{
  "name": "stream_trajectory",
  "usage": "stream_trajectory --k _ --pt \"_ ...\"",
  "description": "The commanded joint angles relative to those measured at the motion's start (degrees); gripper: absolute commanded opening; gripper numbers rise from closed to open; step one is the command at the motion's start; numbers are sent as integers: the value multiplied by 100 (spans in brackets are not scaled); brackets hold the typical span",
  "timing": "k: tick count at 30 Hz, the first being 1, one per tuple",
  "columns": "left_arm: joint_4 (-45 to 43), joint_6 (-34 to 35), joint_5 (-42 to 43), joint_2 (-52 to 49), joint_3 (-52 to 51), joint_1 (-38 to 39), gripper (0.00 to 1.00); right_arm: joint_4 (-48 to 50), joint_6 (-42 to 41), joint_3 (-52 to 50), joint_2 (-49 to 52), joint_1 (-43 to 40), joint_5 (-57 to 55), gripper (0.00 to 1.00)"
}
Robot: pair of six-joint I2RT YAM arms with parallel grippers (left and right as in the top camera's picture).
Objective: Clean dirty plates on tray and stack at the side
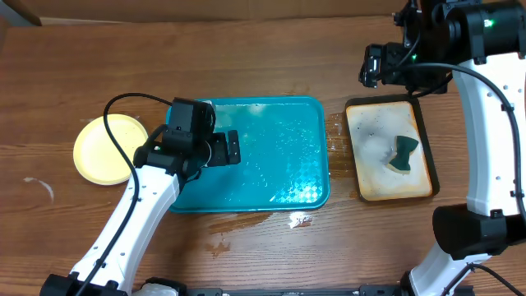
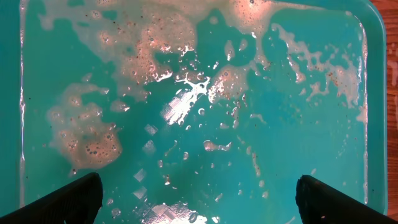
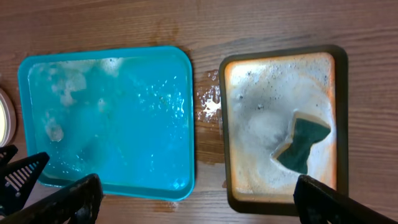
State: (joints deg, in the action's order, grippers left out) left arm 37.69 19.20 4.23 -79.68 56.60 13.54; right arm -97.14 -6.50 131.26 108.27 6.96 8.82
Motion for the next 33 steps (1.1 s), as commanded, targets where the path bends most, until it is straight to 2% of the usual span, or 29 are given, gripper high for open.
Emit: stream_trajectory --k 1,5,8,13,21,33 --pt "-22 -57 -37 31 57 31 100 9 -225 120 -92 11 61 100" --pt "-22 -57 -37 31 57 31 100 9 -238 120 -92 11 345 100" --pt "-22 -57 -37 31 57 31 100 9 -420 120 -92 9 155 100" --pt "-20 -57 -37 31 57 31 100 9 -417 120 -92 11 717 100" --pt "-22 -59 -37 31 57 33 100 37 -415 120 -92 9 713 100" --pt "-22 -57 -37 31 57 33 100 754 -254 120 -92 4 597 100"
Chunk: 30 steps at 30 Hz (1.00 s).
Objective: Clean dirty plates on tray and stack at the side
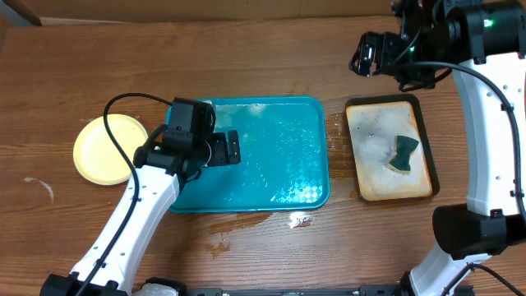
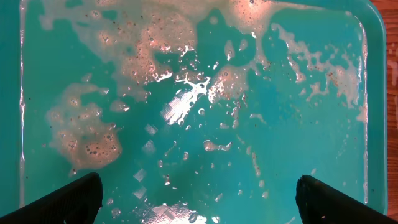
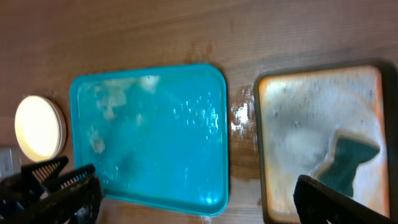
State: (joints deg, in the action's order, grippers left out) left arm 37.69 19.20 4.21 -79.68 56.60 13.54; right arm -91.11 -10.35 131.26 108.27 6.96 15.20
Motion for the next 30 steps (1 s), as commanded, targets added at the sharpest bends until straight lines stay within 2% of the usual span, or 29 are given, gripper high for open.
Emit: stream_trajectory --k 1,5,12,20,27,30 --pt "-22 -57 -35 31 57 33 100 284 243 120 -92 4 -98 100" --pt "-22 -57 -35 31 57 31 100 662 774 120 -131 -59 -127 100" --pt "-22 -59 -35 31 57 37 100 748 807 120 -684 -59 -710 100" --pt "-20 -57 -35 31 57 37 100 494 809 120 -1974 -59 -1250 100" --pt "-20 -57 -35 31 57 37 100 883 946 66 -3263 -59 -1565 100" --pt "-22 -57 -35 31 57 37 100 1174 1235 -264 -3834 -59 -1561 100"
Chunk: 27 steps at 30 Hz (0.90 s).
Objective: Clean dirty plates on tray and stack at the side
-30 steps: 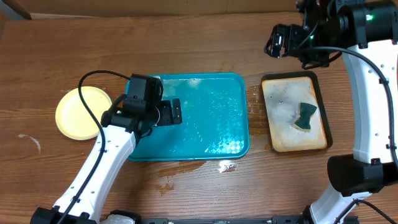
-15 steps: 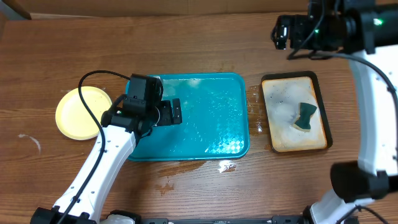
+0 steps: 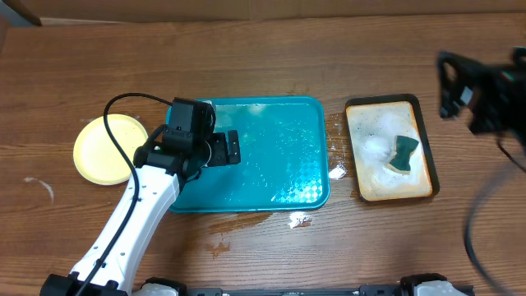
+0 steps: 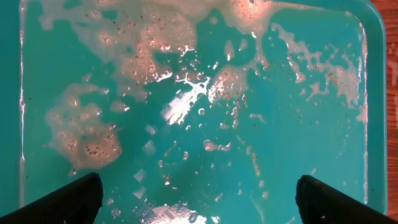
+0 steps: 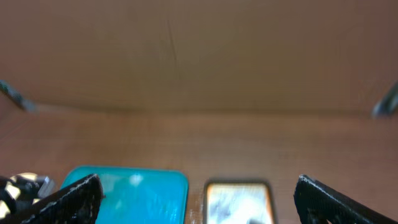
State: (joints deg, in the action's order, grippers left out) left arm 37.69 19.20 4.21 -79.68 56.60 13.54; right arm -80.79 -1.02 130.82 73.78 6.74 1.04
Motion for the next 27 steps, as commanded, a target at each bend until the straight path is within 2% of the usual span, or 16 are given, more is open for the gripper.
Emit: stream_trajectory --k 1,5,12,17,27 --pt "-22 -57 -35 31 57 37 100 315 400 -457 -636 -37 -144 100" --pt "-20 -57 -35 31 57 37 100 1121 601 -1676 -1670 -37 -144 100" --pt "-22 -57 -35 31 57 37 100 2743 597 -4555 -3659 -37 -133 100" --pt "-20 -59 -35 31 57 37 100 3495 599 -6345 -4813 -37 59 100" --pt "-20 -59 -35 31 57 37 100 5615 597 -9471 -6330 -37 911 100"
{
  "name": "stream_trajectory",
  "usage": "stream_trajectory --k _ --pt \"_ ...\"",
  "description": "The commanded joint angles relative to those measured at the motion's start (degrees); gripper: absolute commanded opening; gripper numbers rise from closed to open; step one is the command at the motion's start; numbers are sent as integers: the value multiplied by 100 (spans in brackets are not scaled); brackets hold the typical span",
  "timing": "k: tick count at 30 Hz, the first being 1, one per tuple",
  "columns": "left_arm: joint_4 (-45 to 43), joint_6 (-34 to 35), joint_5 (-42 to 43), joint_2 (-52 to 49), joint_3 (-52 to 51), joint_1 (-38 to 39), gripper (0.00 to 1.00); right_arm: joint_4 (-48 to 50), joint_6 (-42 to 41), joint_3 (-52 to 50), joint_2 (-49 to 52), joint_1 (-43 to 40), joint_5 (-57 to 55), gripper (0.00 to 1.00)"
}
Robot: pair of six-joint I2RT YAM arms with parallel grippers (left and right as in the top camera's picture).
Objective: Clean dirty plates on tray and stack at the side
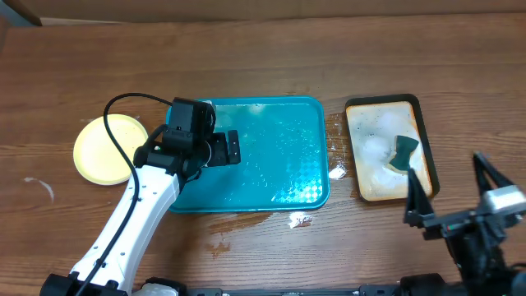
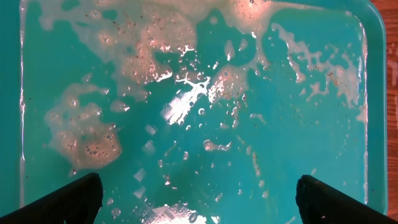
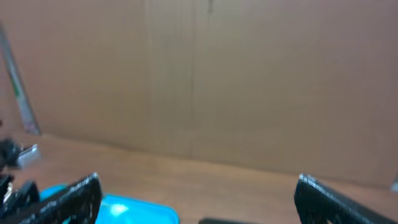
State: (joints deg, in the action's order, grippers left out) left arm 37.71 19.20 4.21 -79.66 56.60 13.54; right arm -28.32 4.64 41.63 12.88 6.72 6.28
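The teal tray (image 1: 271,177) lies mid-table, wet and streaked with foam (image 2: 81,134), with no plate on it. A yellow plate (image 1: 97,156) rests on the table to its left. My left gripper (image 1: 233,149) hangs open over the tray's left part; in the left wrist view its fingertips (image 2: 74,196) frame bare wet tray (image 2: 280,106). My right gripper (image 1: 450,186) stands open near the table's front right, below the sponge dish. In the right wrist view the right gripper (image 3: 196,196) faces the back wall, with a corner of the tray (image 3: 137,213) showing.
A brown dish (image 1: 383,108) of suds holds a dark green sponge (image 1: 402,154) right of the teal tray. Water spots (image 1: 300,219) lie on the wood in front of the tray. A cardboard wall (image 3: 199,74) closes the back.
My right arm has moved from the table's right edge beside the sponge dish to low at the front right, its camera still facing the back wall. The left arm has not moved.
My right gripper was open high at the back right, looking down on both trays. Then it stood a little further left and back. Then it was blurred at the right edge. Now it is at the front right. The left gripper stayed open over the tray.
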Motion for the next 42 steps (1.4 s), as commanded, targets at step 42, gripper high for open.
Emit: stream_trajectory --k 42 --pt "-24 -57 -35 28 57 37 100 2656 -372 -4120 -1272 -35 -955 100"
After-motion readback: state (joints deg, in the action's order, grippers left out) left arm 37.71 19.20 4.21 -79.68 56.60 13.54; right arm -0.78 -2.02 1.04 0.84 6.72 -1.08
